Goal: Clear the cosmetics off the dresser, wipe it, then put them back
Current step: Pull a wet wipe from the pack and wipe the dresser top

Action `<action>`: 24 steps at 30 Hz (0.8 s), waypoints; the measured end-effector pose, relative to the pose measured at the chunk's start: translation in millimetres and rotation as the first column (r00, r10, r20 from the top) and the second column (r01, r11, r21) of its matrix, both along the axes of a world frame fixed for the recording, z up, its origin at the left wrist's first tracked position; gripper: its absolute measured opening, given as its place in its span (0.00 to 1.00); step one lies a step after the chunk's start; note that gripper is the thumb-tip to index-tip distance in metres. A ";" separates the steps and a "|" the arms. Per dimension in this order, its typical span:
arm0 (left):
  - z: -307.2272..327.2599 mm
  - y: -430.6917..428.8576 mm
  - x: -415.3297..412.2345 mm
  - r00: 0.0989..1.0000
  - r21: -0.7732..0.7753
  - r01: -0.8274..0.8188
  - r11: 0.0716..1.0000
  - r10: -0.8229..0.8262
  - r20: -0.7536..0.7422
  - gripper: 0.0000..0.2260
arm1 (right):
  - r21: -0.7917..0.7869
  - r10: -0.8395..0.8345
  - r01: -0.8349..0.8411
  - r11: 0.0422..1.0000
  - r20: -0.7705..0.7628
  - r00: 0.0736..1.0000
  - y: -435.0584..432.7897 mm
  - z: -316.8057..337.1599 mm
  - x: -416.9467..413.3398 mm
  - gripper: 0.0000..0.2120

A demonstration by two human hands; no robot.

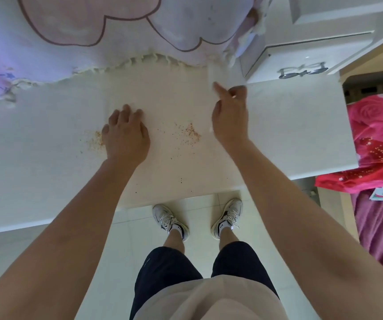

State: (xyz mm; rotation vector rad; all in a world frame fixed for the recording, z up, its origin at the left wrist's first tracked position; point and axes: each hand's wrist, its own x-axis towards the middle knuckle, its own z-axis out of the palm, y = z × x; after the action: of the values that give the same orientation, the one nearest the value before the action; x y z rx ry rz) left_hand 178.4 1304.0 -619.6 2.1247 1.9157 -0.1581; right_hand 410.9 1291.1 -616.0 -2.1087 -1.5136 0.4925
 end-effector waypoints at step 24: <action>6.6 3.9 -19.1 0.994 -0.146 0.093 0.985 -0.101 -0.048 0.27 | -0.304 0.120 -0.003 0.953 0.368 0.922 88.8 -24.4 -28.8 0.33</action>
State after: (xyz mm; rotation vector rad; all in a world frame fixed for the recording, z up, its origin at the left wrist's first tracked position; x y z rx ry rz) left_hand 159.3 1307.9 -612.9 2.1388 1.7722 -0.3672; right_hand 382.0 1379.8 -640.3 -2.5106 -1.8224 0.3610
